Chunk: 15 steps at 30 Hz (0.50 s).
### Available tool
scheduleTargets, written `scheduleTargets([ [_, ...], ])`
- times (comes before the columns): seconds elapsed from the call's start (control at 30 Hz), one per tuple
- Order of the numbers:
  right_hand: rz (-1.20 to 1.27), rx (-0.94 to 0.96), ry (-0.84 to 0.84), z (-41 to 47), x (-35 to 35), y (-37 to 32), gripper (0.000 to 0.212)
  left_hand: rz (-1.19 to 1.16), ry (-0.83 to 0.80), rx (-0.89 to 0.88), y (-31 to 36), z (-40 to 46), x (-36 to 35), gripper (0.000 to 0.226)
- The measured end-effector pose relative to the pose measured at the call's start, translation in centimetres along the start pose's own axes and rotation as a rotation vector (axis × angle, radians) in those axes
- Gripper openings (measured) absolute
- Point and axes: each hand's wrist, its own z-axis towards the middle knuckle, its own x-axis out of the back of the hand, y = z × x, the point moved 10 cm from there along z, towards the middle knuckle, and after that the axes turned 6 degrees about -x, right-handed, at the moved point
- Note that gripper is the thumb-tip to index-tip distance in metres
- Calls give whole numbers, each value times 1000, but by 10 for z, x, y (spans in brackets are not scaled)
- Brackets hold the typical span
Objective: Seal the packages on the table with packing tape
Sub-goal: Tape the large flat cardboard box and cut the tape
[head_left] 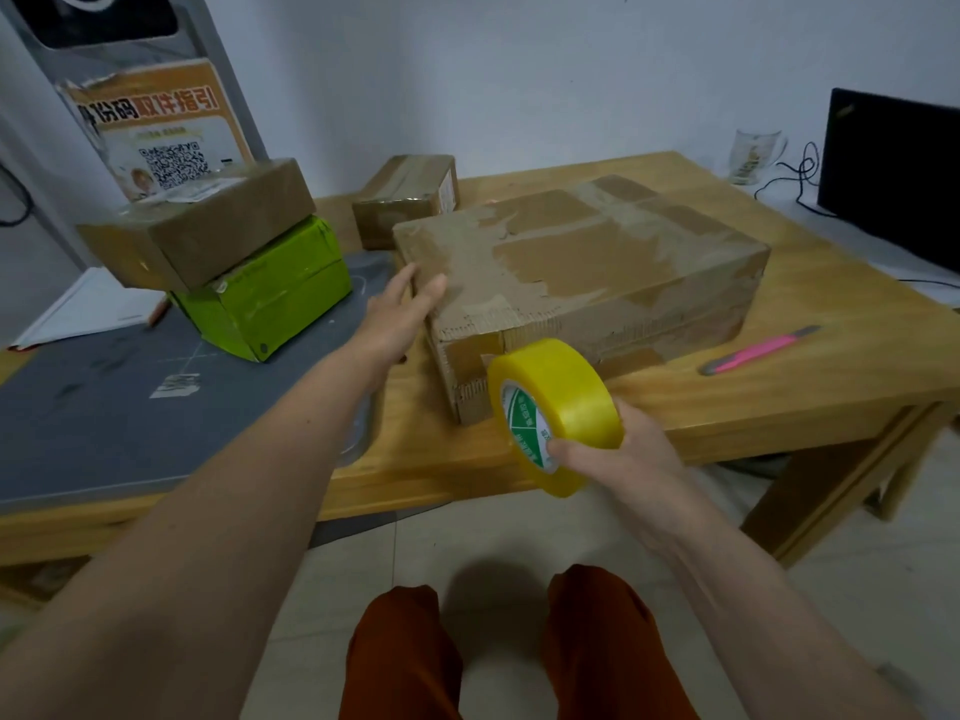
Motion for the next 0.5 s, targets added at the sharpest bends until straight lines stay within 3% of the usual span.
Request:
scheduleTargets([
  [0.1,-16,14,39,9,7,-6,35,-175,-69,48,-5,7,-20,62],
  [0.17,-40,10,46,16,18,-10,30,-158,-61,61,-2,10,-33,60],
  [0.27,-135,14,13,25,46,-23,29,46,-36,43,5,14,-45,61],
  [0.37,-270,46,2,35,73,-41,42,400,23,-107,20,17,-47,78],
  [0.5,-293,56,30,45,96,-46,37,556,133,-266,48,15,-52,91],
])
